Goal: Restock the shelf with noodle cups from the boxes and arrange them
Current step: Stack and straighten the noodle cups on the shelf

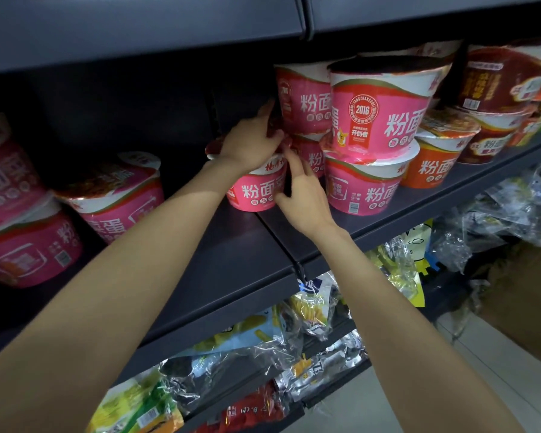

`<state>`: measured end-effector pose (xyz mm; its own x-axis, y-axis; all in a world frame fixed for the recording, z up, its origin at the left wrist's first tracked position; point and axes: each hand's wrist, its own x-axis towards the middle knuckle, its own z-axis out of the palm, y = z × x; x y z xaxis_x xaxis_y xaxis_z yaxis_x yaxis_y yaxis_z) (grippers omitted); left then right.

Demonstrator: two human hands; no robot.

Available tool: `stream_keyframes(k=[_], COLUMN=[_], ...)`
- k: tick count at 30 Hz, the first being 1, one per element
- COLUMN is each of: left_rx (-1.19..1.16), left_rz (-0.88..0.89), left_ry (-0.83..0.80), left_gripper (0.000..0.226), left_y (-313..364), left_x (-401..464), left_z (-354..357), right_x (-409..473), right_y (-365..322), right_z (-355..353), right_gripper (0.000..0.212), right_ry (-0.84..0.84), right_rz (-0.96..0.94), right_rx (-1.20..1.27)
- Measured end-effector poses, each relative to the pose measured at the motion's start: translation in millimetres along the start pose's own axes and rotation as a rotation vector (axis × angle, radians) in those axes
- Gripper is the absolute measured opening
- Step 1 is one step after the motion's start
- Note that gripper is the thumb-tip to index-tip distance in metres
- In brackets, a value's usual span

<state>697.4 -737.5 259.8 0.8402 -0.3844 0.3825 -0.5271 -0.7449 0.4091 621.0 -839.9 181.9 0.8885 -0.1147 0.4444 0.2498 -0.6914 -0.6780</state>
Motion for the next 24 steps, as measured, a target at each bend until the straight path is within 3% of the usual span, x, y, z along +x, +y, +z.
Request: stream_keyframes(k=[4,7,10,15,24], left_rx=[-0.057,-0.329,-0.507,-0.415,-0.299], left_rz=[-0.067,-0.262,-0.269,-0.250,-0.282], left_ry=[0.034,-0.046,-0.083,0.075,0.001], left_gripper=[0.078,0.094,0.098,0.076,0.082], left_y=[-48,-73,-75,-72,-76], left_x=[-54,-74,-75,-68,-48], left_z=[-17,-22,-19,-8,-8], right_x=[1,2,3,6,29], right_y=[-3,-5,-10,-10,-8], right_z=[8,14,17,31,38], right_gripper=[0.078,0.079,0.082,0.092,0.098], right_ry=[0.055,0.003,-0.037,-0.077,-0.146], right_rz=[0.103,0.139,0.110,0.101,0.093], right_rx=[0.185,0.308,0.354,0.337,0.296])
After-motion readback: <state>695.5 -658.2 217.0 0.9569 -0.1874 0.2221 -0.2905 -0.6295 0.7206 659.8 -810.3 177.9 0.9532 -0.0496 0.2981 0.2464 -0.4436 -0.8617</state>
